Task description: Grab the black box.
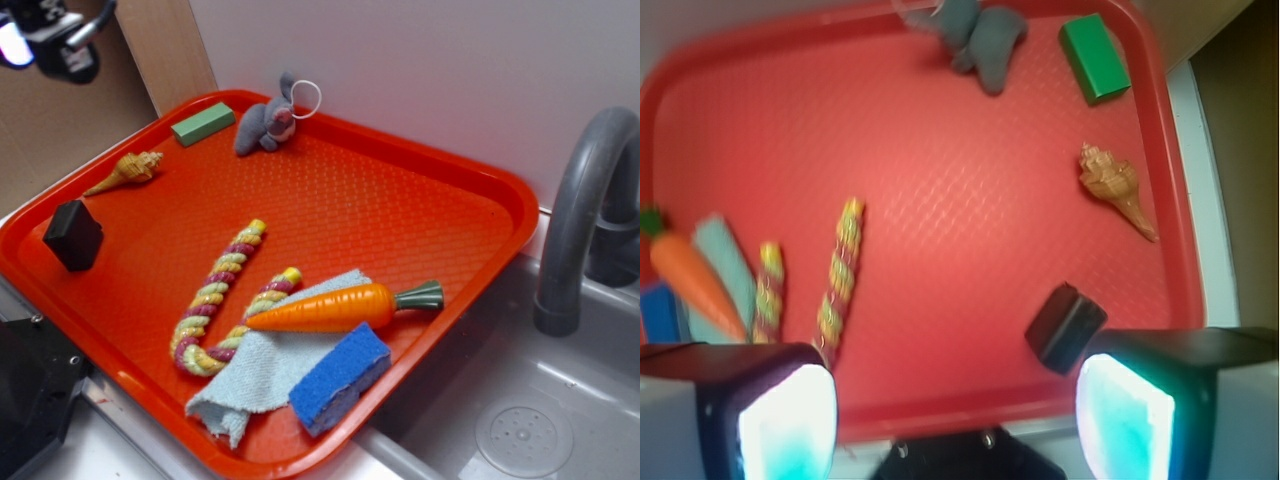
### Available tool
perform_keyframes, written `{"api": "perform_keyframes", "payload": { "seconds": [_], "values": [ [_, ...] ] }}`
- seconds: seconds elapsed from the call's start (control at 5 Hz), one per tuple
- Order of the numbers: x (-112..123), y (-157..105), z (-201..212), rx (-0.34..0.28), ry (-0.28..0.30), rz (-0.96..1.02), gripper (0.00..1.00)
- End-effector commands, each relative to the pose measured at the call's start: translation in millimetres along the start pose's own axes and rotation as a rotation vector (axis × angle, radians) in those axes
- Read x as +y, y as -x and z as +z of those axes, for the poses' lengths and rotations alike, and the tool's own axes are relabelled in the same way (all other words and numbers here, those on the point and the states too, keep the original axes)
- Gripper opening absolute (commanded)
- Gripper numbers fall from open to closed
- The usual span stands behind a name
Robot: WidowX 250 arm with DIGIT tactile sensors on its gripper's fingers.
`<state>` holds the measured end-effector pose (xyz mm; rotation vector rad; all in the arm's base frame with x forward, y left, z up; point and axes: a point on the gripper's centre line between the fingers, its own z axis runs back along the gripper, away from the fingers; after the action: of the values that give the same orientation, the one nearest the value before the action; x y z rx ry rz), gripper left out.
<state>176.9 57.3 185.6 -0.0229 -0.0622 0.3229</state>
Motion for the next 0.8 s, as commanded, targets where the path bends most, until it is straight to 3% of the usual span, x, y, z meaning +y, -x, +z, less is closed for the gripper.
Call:
{"api": "perform_keyframes", "payload": {
  "seconds": [0.0,0.2,0.4,0.6],
  "values": [
    [24.7,-3.7,-39.6,-0.045,0.027,0.395,1.00],
    [20.8,-11.1,-62.8,-0.052,0.013,0.442,1.00],
    [36.3,-12.3,-82.5,-0.063,-0.018,0.484,1.00],
    [47.4,-7.7,-93.7,-0.035,-0.032,0.493,1.00]
  ]
}}
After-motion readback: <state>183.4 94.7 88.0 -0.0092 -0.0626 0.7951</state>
